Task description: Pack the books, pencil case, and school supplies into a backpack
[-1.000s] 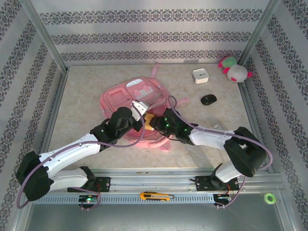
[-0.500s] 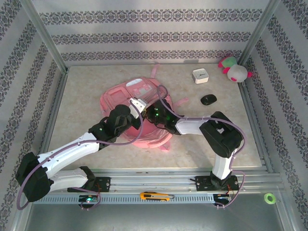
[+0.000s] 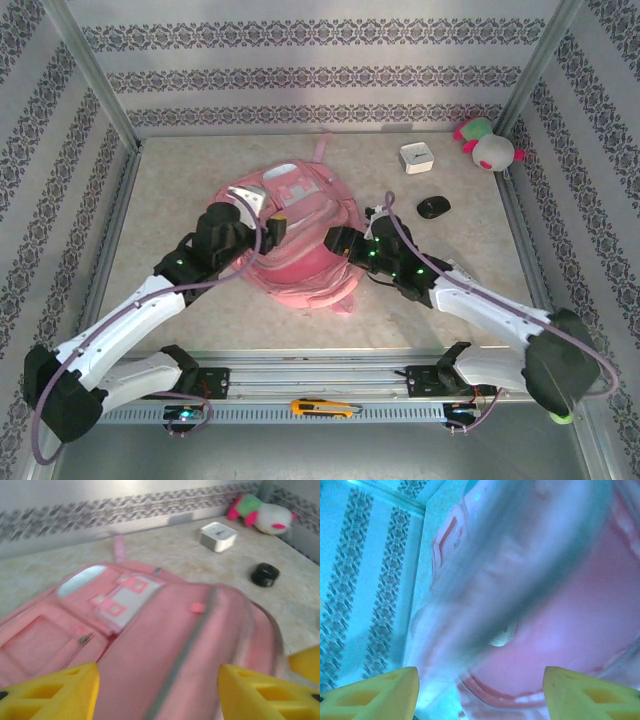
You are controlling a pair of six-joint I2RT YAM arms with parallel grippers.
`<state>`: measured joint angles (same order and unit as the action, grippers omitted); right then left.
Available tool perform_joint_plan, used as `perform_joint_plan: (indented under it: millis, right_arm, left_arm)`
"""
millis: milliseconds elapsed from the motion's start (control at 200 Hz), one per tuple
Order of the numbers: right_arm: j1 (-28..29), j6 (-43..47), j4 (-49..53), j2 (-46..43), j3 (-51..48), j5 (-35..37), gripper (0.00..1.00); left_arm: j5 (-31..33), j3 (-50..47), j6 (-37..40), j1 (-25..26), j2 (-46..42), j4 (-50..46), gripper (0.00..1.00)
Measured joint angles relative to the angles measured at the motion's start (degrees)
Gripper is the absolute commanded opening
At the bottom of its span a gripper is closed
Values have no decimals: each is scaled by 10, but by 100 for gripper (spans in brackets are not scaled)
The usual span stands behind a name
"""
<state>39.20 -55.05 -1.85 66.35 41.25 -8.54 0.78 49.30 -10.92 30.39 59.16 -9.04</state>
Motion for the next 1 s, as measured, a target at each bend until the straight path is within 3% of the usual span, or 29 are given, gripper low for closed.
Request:
perform_joint_plan:
  millis: [160, 260, 480, 670, 829, 999]
  right_arm:
    - [7, 174, 133, -13, 98, 2, 66]
    - [42, 348, 173, 7, 145, 1, 62]
    - [122, 744, 235, 149, 185, 4, 63]
    - [136, 928, 250, 281, 185, 42, 63]
    - [139, 995, 234, 295, 184, 70, 40]
    - [125, 1047, 214, 295, 174, 97, 33]
  left_arm:
    - [-69, -38, -84, -122, -22, -18, 65]
    - [-132, -75, -133, -198, -14, -18, 65]
    - [-292, -97, -207, -335, 82, 9, 63]
    - [-341, -97, -228, -353, 123, 31, 62]
    - [-339, -97, -191, -353, 121, 44, 62]
    - [-344, -95, -109, -353, 129, 33, 62]
